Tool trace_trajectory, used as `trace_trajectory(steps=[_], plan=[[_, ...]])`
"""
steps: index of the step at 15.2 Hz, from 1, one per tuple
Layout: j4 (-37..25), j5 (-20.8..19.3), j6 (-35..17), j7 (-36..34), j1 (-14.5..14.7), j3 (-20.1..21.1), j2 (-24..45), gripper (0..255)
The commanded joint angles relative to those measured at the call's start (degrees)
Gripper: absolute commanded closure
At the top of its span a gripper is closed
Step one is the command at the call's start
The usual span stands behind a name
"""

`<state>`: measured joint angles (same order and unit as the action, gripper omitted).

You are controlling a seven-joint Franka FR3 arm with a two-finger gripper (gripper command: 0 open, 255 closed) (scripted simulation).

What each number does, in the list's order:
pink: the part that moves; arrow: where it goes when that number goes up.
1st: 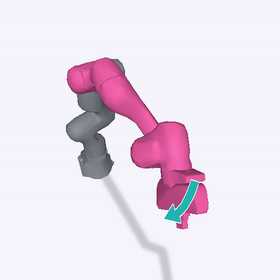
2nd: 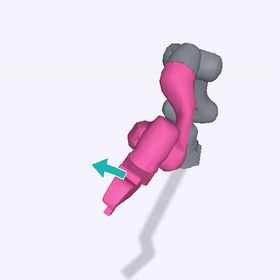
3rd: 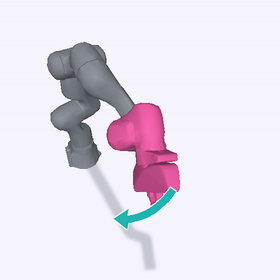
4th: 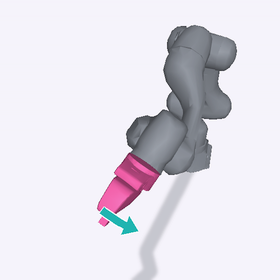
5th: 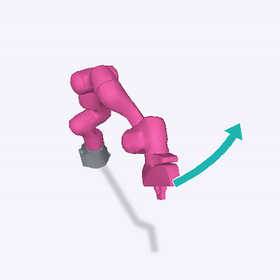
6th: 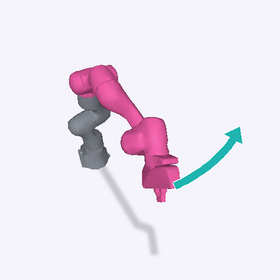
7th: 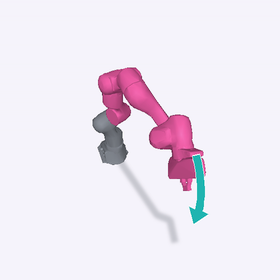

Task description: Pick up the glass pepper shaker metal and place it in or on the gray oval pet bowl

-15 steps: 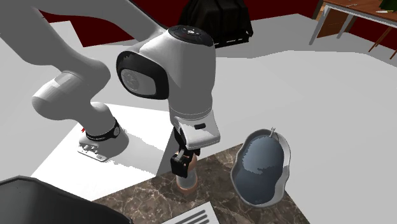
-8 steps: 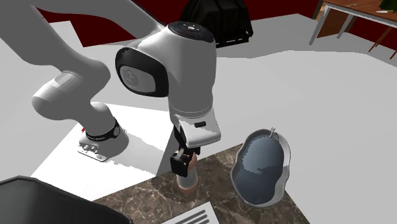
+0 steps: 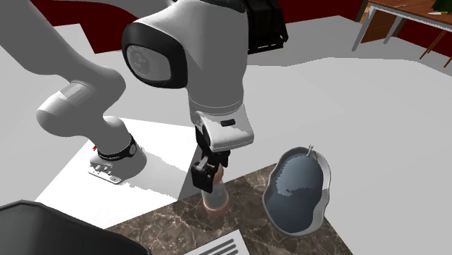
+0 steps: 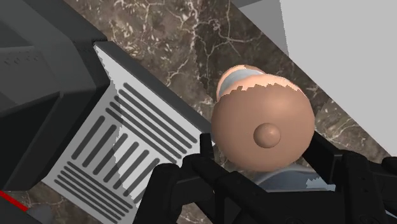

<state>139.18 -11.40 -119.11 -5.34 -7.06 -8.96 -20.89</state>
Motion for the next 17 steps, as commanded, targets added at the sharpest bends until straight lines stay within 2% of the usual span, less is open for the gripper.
trace_trajectory(steps=[1, 17], plan=[[-1.1, 0.12, 1.67, 0.2, 0.03, 0.09, -0.56, 255], [-11.51, 1.02, 14.32, 1.59, 0.34, 0.87, -2.86, 255]])
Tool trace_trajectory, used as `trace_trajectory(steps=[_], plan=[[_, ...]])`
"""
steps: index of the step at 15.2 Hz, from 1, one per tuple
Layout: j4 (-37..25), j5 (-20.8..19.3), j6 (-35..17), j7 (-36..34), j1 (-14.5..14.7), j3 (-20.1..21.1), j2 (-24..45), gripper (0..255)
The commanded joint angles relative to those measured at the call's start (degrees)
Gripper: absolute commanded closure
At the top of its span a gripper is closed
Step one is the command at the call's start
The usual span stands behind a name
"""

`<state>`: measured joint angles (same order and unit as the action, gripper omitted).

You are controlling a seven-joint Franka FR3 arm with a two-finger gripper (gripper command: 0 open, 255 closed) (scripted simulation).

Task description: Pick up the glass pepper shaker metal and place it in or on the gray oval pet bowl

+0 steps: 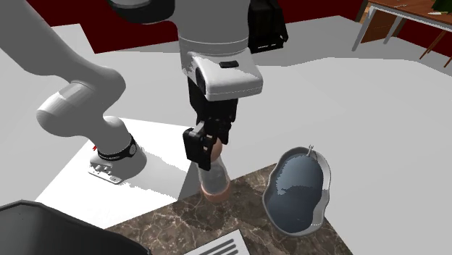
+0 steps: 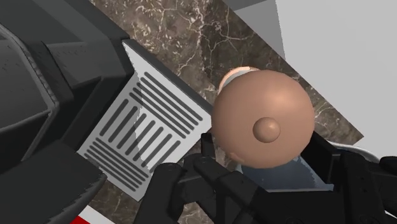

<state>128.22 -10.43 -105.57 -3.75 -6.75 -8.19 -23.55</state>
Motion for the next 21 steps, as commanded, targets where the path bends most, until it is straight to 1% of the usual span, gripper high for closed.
trace_trajectory(steps=[1, 6, 8, 15, 18, 21], plan=[[-1.28, 0.1, 1.54, 0.09, 0.05, 0.15, -0.24, 255], [-4.71, 0.31, 4.92, 0.48, 0.12, 0.33, -0.21, 255], [-8.99, 1.1, 5.64, -0.66, 0.86, 1.22, 3.54, 255], [-26.42, 3.08, 9.84, -4.18, 3.0, 3.82, 17.33, 255], [-35.46, 3.59, 12.61, -5.49, 3.8, 4.71, 23.8, 255], [-46.02, 3.94, 16.19, -6.64, 4.6, 5.46, 30.95, 255]])
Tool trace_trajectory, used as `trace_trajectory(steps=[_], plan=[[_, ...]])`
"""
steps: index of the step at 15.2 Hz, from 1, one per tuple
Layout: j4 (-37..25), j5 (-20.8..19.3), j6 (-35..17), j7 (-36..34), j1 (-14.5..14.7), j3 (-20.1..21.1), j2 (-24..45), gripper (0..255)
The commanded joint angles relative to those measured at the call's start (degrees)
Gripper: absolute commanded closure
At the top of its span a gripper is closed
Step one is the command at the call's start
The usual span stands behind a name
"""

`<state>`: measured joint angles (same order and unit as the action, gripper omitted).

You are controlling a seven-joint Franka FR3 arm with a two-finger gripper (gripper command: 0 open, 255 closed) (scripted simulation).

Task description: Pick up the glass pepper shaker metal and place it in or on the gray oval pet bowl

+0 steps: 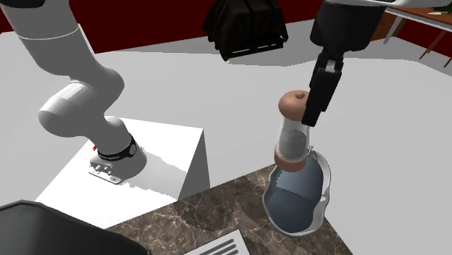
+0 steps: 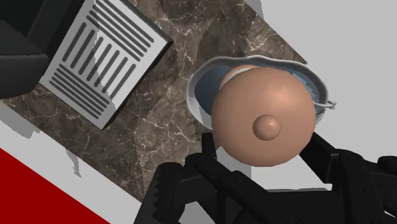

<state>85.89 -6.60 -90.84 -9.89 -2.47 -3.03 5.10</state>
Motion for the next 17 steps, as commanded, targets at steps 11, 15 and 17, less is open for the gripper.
trace_trajectory(steps=[11, 15, 17], plan=[[-26.75, 0.44, 8.12, -2.64, 2.04, 1.29, 19.01, 255], [-20.72, 0.41, 3.96, -3.09, 2.03, 1.34, 17.16, 255], [-18.11, 0.39, 2.04, -3.29, 2.02, 1.35, 16.48, 255]])
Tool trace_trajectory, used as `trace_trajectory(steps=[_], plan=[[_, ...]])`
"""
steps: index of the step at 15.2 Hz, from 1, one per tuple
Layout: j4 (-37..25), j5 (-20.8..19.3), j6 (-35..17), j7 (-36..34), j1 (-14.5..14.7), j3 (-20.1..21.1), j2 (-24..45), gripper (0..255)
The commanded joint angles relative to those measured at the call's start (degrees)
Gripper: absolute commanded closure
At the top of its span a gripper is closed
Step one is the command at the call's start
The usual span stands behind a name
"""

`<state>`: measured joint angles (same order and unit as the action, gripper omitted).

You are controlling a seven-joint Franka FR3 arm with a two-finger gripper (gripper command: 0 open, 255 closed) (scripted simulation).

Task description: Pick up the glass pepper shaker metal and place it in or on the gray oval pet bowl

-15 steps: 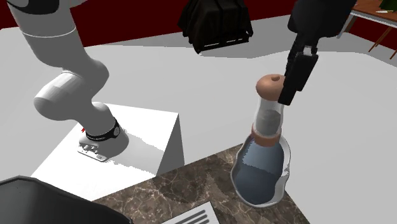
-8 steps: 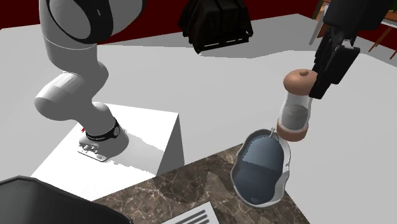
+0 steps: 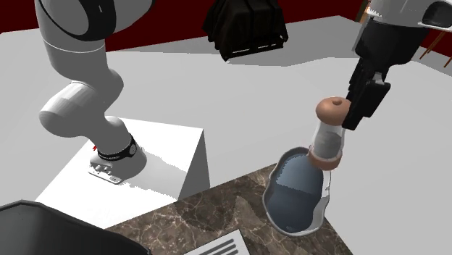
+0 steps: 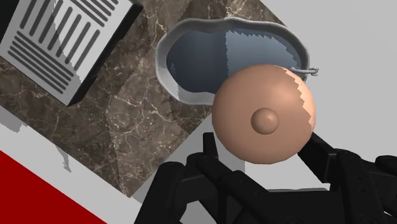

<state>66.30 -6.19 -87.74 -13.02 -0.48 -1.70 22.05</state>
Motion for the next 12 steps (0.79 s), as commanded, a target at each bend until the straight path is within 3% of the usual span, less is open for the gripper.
trace_trajectory(steps=[1, 12], plan=[[2.72, -0.02, -1.98, -0.25, 0.02, 0.03, -0.77, 255], [13.78, -0.16, -11.28, -1.22, -0.05, 0.06, -2.48, 255]])
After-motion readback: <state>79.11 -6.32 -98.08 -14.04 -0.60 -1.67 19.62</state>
